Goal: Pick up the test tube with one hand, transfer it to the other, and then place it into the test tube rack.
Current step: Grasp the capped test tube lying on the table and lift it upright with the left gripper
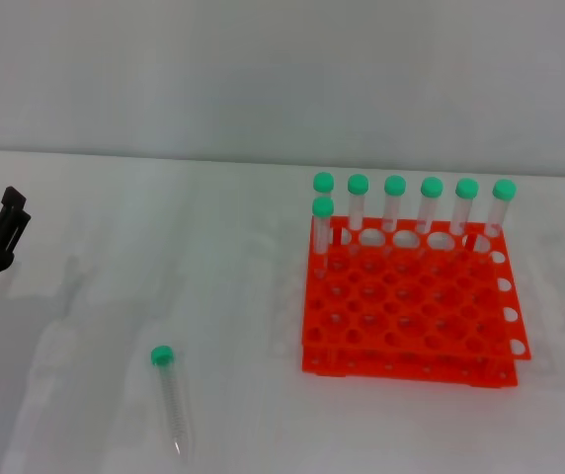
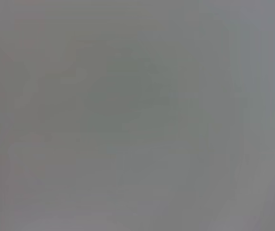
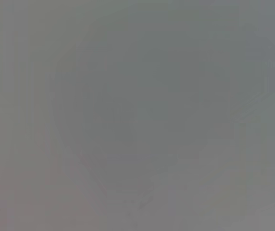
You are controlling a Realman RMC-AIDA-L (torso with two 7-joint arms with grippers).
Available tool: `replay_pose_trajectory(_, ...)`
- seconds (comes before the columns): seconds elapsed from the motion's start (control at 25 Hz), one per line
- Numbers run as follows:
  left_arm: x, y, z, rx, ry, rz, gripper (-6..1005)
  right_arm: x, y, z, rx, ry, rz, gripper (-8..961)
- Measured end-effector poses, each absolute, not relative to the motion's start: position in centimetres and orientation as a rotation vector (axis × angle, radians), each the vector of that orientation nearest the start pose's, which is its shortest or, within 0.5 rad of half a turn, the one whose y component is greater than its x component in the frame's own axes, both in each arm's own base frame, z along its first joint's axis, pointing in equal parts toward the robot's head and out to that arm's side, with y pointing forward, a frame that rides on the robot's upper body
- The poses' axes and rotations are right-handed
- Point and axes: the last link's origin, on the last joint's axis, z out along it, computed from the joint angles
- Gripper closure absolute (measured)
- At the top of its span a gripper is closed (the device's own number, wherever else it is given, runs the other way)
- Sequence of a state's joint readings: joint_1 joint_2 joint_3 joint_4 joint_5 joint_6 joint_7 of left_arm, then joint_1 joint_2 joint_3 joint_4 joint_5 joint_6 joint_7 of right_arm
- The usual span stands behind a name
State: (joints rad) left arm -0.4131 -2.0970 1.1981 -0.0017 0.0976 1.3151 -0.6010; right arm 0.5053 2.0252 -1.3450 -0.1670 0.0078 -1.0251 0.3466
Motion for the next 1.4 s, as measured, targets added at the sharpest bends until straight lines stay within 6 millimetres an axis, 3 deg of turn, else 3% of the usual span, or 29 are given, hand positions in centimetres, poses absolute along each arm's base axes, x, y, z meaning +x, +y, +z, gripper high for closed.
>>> replay_pose_trajectory(1.12,-36.2,30.3,2.0,-1.317,-0.834,-0.994,110,34.3,37.6,4.8,-1.459,0.618,0.72,96)
replay_pose_trajectory(1.4,-36.2,29.5,3.1,-1.278,-0.846,-1.111,112,34.3,37.7,5.0,-1.459,0.614,0.721,96)
